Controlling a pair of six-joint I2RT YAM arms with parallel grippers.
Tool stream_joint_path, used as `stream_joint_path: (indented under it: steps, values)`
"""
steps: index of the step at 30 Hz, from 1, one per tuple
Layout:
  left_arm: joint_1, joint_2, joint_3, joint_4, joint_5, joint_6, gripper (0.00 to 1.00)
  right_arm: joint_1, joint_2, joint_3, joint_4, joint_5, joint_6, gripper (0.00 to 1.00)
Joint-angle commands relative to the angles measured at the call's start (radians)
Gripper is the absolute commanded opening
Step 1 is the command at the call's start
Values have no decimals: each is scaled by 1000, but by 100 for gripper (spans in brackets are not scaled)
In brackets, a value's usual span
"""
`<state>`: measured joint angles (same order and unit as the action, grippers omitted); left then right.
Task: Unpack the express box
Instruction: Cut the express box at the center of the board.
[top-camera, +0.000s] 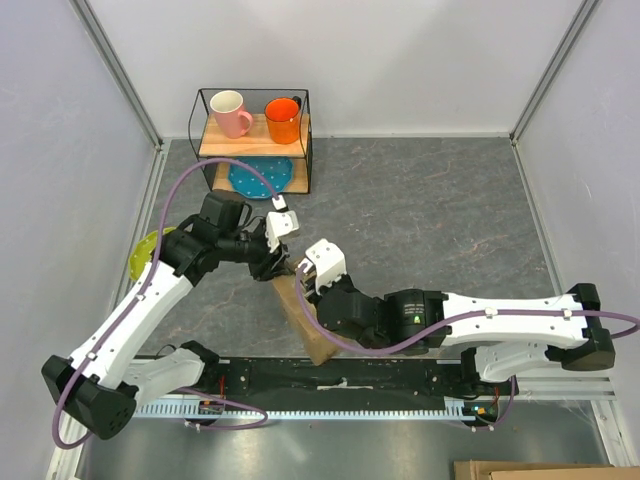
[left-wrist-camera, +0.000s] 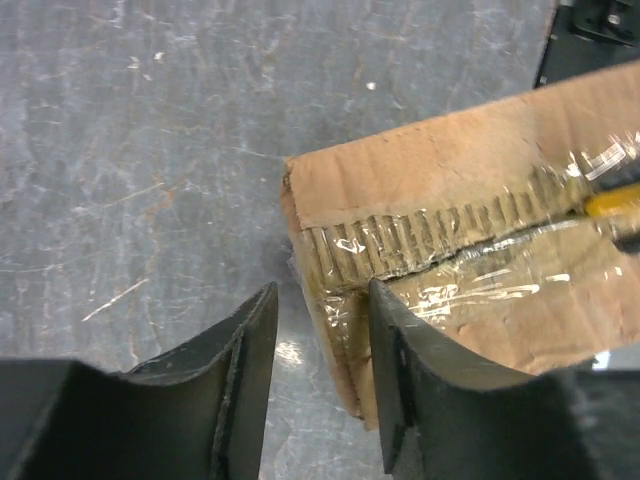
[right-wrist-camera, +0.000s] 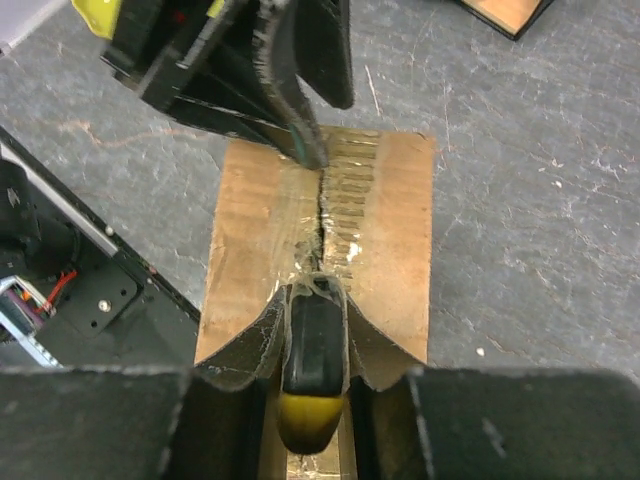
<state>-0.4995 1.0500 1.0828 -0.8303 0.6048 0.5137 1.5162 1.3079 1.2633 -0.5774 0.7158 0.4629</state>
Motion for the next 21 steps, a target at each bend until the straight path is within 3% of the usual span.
stream_joint_path:
  steps: [1, 6, 12, 18, 21]
  values:
    - [45, 91, -44, 134, -288, 19, 39, -14, 33, -36, 2, -16, -43, 0]
    - [98, 209, 9, 181, -362, 32, 25, -44, 33, -25, 28, -21, -81, 0]
    - [115, 234, 40, 194, -384, 29, 17, -57, 13, -54, 27, -44, -64, 0]
    - [115, 254, 23, 206, -431, 31, 2, -59, 4, -67, 16, -84, -23, 0]
    - [115, 255, 6, 224, -462, 34, 2, -57, -13, -59, -13, -105, -1, 0]
